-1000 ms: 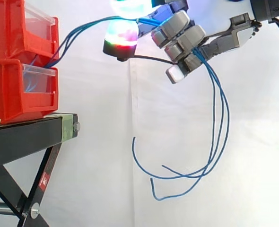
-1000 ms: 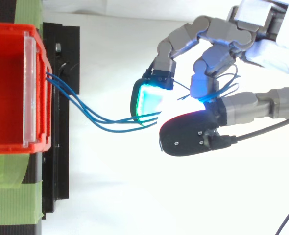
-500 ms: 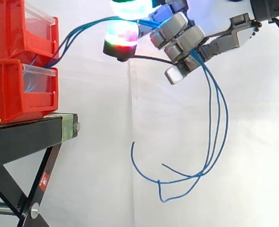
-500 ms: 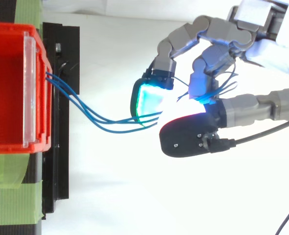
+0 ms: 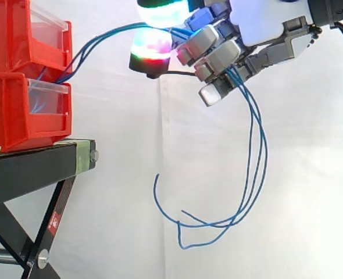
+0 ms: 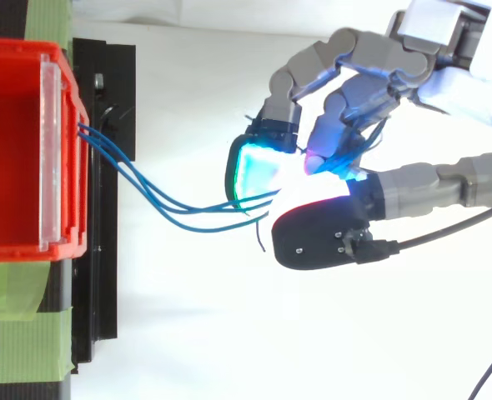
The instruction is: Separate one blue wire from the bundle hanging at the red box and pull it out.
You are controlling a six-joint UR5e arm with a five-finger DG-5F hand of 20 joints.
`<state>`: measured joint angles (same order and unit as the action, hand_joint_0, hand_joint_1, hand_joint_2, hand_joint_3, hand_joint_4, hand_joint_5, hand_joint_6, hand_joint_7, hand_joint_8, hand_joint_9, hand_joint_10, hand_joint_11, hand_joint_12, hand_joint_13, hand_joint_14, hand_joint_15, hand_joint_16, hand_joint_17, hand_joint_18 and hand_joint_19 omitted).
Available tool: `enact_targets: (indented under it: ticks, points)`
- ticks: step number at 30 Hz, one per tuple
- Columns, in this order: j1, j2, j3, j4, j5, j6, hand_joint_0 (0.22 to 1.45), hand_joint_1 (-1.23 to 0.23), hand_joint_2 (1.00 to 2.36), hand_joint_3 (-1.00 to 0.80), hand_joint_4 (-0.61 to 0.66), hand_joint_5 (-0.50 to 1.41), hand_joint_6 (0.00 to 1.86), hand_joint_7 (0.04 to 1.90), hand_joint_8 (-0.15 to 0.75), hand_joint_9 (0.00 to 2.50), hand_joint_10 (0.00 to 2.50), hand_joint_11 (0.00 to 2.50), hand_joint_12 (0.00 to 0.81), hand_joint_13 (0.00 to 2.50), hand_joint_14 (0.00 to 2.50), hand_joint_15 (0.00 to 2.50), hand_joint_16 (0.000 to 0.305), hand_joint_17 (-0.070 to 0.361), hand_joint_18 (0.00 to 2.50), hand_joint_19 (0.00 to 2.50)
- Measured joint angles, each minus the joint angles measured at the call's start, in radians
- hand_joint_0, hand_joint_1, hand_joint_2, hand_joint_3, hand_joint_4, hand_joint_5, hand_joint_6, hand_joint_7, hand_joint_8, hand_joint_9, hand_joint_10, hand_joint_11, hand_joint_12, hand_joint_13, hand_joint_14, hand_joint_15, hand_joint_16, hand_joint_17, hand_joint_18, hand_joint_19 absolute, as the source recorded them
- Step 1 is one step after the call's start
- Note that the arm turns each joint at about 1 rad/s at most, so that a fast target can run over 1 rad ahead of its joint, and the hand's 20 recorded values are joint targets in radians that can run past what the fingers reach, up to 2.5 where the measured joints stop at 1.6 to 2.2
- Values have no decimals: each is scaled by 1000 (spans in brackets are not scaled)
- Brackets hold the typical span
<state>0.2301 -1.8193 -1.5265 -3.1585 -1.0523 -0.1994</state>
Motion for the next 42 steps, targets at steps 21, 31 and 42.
enact_targets:
  ticks: [21,31,42]
  points:
    - [0,0,0,0,0,0,513,-723,1007,-412,187,-222,933,858,339,813,819,1441,455,895,882,1417,58,130,850,790]
    - [-1,0,0,0,-1,0,592,-682,1012,-348,158,-200,927,874,304,888,742,1487,417,915,824,1453,53,119,850,801]
    - [-1,0,0,0,-1,0,608,-716,1018,-196,68,-181,936,912,303,936,766,1466,418,936,790,1453,51,114,867,799]
